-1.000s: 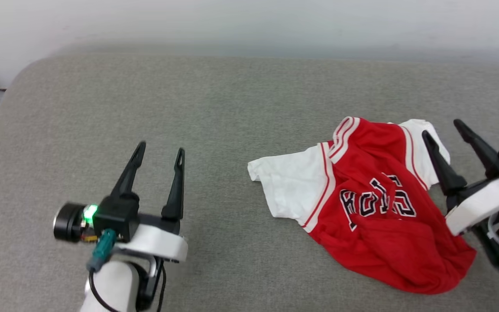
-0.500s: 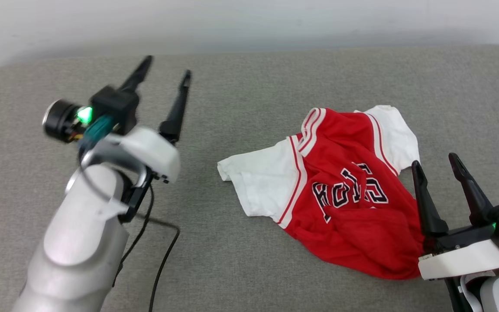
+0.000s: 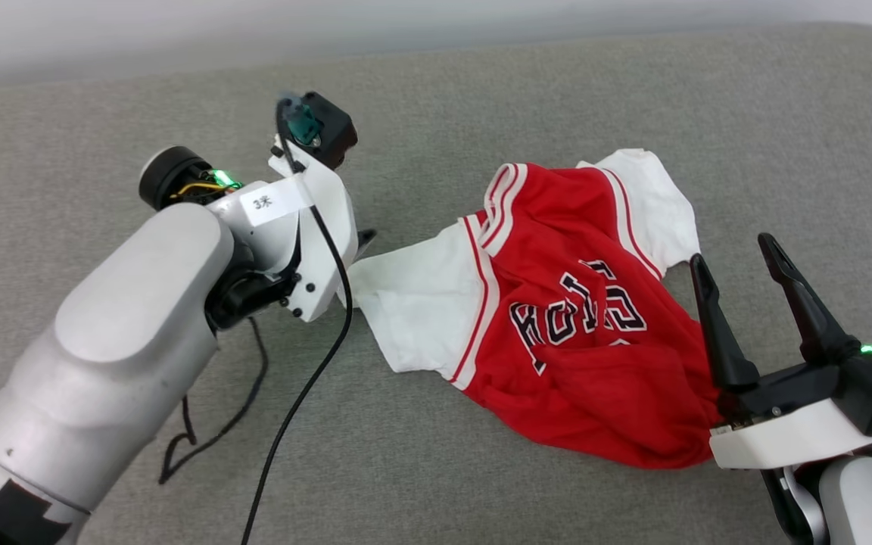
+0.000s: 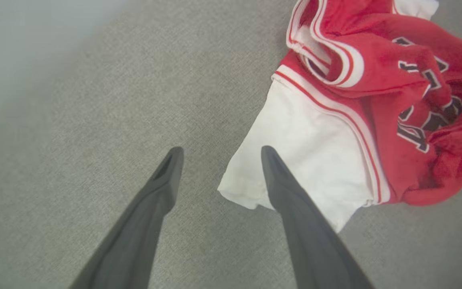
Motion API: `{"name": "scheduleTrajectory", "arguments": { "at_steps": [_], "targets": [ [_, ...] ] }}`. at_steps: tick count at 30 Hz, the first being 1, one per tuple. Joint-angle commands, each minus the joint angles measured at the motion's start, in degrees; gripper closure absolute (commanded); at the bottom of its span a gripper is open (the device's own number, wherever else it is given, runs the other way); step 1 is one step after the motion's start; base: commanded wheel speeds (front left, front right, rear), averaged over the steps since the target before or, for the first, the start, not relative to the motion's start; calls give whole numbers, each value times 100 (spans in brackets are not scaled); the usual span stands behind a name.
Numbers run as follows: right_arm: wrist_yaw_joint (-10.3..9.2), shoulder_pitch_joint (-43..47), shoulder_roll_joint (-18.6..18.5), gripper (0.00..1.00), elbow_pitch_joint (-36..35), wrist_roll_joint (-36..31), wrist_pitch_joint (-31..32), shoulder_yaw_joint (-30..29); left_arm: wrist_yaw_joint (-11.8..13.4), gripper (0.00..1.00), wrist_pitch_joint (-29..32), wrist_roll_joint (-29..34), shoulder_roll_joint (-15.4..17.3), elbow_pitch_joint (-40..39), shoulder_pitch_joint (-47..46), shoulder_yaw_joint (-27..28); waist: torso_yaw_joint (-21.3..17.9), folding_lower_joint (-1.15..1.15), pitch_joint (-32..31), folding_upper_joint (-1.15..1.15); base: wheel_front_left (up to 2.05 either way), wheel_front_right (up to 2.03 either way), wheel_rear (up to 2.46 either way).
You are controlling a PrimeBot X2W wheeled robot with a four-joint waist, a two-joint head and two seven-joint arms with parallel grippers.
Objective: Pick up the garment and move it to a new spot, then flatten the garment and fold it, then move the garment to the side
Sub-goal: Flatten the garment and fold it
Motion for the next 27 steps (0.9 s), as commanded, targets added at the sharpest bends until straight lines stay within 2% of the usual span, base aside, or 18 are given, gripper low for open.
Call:
{"name": "scheduleTrajectory", "arguments": {
  "at_steps": [1,6,17,18,19,22,27],
  "targets": [
    [-6,-110,13,0,-31,-21,-11,33,-1,0,136,-56,76,79,-157,-142,-103,0,110,0,0,0,0],
    [-6,-241,73,0,-56,-47,-11,97,-2,0,594,-462,142,444,-473,-670,-276,0,346,0,0,0,0],
    [-6,-444,133,0,-47,-84,-11,81,-3,0,994,-765,410,782,-619,-2244,-427,0,613,0,0,0,0],
    [-6,-444,138,0,-42,-90,-11,71,-3,69,938,-804,422,787,-612,-2321,-422,0,613,0,0,0,0],
    [-6,-441,143,0,-39,-93,-11,63,-4,100,919,-860,423,778,-597,-2401,-413,0,608,0,0,0,0],
    [-6,-421,156,0,-22,-114,-11,40,-3,100,676,-966,455,688,-621,-2516,-363,0,562,0,0,0,0],
    [-6,-276,162,0,23,-127,-12,-39,-1,100,-263,-1098,589,495,-836,-2412,-176,0,395,0,0,0,0]
  ]
}}
